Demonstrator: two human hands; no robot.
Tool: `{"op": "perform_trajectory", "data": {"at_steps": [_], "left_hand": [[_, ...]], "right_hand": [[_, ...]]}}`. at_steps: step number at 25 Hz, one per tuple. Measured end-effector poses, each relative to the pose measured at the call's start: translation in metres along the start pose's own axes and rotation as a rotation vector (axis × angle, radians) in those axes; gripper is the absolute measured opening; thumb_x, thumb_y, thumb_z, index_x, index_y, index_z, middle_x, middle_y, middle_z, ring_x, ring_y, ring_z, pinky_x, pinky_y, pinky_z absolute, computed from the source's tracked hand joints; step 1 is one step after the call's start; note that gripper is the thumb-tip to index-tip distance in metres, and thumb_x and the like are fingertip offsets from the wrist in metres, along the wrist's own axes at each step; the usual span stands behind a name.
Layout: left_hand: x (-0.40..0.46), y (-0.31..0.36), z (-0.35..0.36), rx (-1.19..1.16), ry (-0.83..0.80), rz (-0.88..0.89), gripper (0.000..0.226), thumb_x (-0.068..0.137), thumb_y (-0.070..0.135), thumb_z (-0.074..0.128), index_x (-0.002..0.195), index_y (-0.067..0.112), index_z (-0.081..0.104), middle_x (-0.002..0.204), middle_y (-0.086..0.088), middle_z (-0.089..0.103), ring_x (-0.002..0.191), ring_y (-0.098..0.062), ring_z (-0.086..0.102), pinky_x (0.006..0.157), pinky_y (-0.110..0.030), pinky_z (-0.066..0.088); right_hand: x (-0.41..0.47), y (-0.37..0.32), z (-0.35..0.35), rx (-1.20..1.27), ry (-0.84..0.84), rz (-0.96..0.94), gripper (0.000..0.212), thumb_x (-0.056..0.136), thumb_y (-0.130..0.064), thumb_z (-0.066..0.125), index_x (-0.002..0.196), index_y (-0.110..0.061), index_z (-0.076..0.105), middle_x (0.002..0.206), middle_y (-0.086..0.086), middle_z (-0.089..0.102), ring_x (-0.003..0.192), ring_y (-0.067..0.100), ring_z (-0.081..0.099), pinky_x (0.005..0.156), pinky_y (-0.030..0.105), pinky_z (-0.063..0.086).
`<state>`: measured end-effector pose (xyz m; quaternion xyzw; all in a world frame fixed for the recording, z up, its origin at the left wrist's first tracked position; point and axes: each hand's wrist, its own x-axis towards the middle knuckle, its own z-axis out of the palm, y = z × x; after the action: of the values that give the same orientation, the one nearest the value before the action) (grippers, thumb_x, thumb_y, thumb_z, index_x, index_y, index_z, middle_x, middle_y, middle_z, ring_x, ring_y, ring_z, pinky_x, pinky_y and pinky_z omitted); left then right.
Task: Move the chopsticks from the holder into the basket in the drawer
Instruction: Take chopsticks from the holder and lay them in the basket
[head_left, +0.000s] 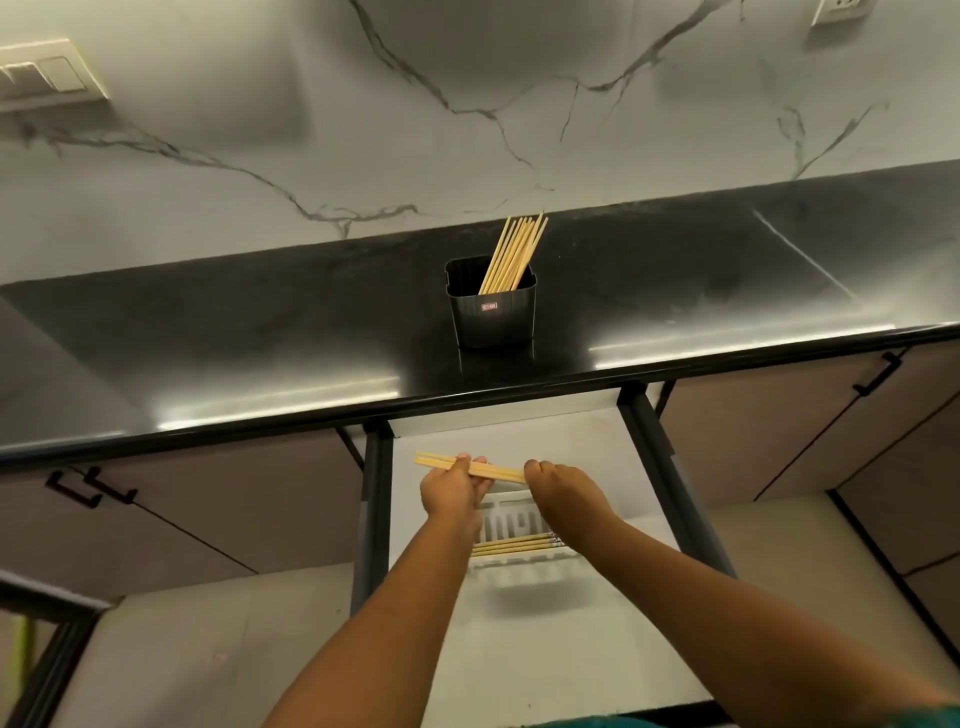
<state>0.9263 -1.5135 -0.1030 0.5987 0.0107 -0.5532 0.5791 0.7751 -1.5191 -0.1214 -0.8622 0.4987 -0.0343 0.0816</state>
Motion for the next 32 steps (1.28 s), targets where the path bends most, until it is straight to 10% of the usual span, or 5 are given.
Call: {"op": "perform_trajectory", "data": {"at_steps": [8,14,18,32], "left_hand": [[0.068,-0.011,-0.066,0.183,0.094,-0.102,0.020,0.098,0.002,0.042,0.099,-0.005,0.060,0.099,-0.018,0.065,0.083,-0.026,0.065,0.075,-0.031,0.056],[0.089,-0.042,-0.087,0.888,0.031,-0.055,0.020,0.096,0.025,0.051,0.114,0.018,0.056,0.118,-0.007,0.058,0.091,-0.016,0.055,0.076,-0.029,0.043],[0.098,-0.063,-0.093,0.894,-0.035,-0.103,0.047,0.099,0.025,0.048,0.142,0.011,0.038,0.139,-0.008,0.050,0.124,-0.028,0.049,0.101,-0.037,0.041],[0.098,-0.079,-0.089,0.970,0.060,0.080,0.021,0.099,0.019,0.046,0.115,0.015,0.058,0.108,-0.005,0.063,0.090,-0.018,0.058,0.088,-0.033,0.051]], "right_hand": [[0.013,0.053,0.068,-0.111,-0.357,-0.010,0.045,0.092,-0.017,0.059,0.133,-0.012,0.040,0.120,0.008,0.063,0.102,0.024,0.065,0.088,0.035,0.054],[0.044,0.061,0.097,-0.311,-0.462,-0.075,0.036,0.092,-0.018,0.057,0.127,-0.016,0.048,0.115,0.000,0.066,0.098,0.021,0.067,0.075,0.033,0.052],[0.055,0.060,0.117,-0.266,-0.530,-0.054,0.035,0.092,-0.017,0.056,0.126,-0.014,0.048,0.123,0.005,0.062,0.110,0.025,0.061,0.079,0.036,0.050],[0.053,0.043,0.129,-0.045,-0.402,-0.029,0.026,0.091,-0.008,0.054,0.115,-0.015,0.063,0.115,0.007,0.063,0.102,0.026,0.062,0.087,0.036,0.051]]}}
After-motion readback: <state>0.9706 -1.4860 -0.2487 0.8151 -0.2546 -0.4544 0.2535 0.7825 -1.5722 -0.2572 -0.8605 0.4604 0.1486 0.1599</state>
